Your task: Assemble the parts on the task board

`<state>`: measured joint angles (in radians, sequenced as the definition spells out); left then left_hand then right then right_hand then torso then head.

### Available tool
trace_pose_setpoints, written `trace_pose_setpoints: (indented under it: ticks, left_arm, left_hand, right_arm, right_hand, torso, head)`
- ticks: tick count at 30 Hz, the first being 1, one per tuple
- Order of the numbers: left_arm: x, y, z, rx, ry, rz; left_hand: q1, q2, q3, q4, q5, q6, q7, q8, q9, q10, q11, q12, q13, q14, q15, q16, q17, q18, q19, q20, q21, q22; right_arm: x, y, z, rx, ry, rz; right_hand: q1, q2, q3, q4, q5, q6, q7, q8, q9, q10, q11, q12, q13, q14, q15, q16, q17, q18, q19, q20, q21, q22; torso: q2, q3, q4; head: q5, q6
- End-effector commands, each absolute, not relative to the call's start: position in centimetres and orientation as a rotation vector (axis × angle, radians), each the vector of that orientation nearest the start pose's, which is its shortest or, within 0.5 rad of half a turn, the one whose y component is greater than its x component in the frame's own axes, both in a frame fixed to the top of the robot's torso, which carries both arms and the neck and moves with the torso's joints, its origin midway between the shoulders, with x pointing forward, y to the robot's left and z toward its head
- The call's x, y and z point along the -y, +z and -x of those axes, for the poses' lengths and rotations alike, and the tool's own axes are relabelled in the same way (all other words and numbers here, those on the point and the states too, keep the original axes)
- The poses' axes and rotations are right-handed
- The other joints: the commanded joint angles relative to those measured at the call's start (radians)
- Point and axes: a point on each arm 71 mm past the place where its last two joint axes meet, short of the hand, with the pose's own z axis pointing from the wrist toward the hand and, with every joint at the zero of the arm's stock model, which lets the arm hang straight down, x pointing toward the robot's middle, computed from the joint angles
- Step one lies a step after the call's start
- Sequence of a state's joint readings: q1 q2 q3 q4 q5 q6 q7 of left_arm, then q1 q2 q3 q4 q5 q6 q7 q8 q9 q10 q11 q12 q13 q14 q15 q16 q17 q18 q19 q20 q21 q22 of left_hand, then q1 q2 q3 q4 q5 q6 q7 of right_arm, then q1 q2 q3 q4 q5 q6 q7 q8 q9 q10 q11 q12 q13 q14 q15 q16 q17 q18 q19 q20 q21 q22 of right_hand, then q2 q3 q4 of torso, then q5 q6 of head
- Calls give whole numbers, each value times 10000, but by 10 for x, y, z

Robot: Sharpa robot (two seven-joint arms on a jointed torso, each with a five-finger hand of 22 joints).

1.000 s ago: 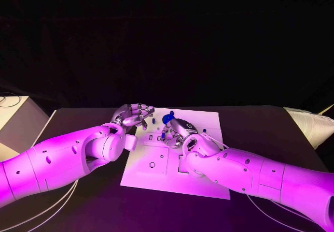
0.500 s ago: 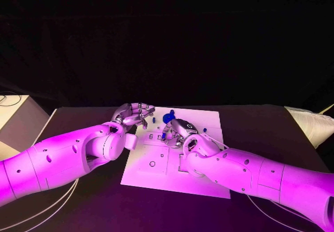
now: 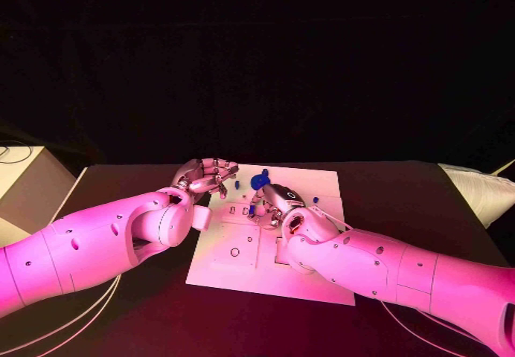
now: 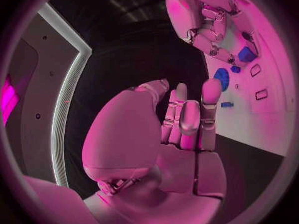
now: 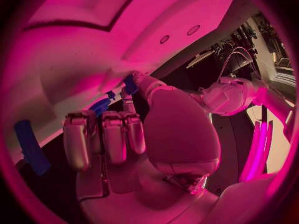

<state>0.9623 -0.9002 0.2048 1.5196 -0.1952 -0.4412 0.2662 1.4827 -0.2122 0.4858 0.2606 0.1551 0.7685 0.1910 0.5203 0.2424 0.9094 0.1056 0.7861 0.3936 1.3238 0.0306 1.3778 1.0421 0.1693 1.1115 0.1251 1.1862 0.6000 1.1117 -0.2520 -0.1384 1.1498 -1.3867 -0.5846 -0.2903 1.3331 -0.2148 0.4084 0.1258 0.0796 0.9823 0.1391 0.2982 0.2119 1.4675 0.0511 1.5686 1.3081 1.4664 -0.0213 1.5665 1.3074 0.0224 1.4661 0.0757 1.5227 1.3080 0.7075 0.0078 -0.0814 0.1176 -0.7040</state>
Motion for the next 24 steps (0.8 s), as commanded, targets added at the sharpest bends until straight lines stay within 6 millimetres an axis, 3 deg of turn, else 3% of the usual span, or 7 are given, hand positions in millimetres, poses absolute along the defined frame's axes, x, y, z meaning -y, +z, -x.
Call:
trace_pose_setpoints:
  ticks: [1,9,24]
  left_arm:
    - [-252,-207,-480,-13774,-13149,11839]
    - [-252,-207,-480,-13772,-13132,11845]
    - [-252,-209,-481,-13932,-13026,11788]
  left_hand:
    - [-72,-44,79,-1,10,-78,-19,32,-8,-62,-5,-48,-9,-2,17,8,9,-63,87,-4,35,8]
    - [-76,-46,82,-1,10,-81,-18,36,-10,-61,-4,-50,-14,2,18,11,23,-66,97,-2,45,29]
    - [-90,-69,82,-17,8,-91,-19,65,-18,-2,-7,2,-15,120,25,116,295,-139,301,8,244,476]
  right_arm:
    - [4,-256,-484,-16309,7514,110]
    - [4,-255,-485,-16155,7593,33]
    - [7,-251,-482,-15687,7881,-126]
  right_hand:
    - [-84,-61,-140,-1,63,-156,24,-6,-26,1033,103,21,2627,1043,83,43,2634,-107,920,77,-63,2412]
    - [-82,-71,-527,119,-33,-451,115,-105,-90,1009,186,2,2608,1043,156,43,2634,-105,917,138,-74,2410]
    - [298,71,-1971,672,-283,-1066,294,-301,-240,545,353,-362,2261,1043,302,43,2634,-94,902,283,-130,2395]
  torso:
    - [5,-1,-3]
    - [4,5,3]
    - [-6,9,2]
  head:
    - [-3,1]
    - [-6,6]
    - [-18,44]
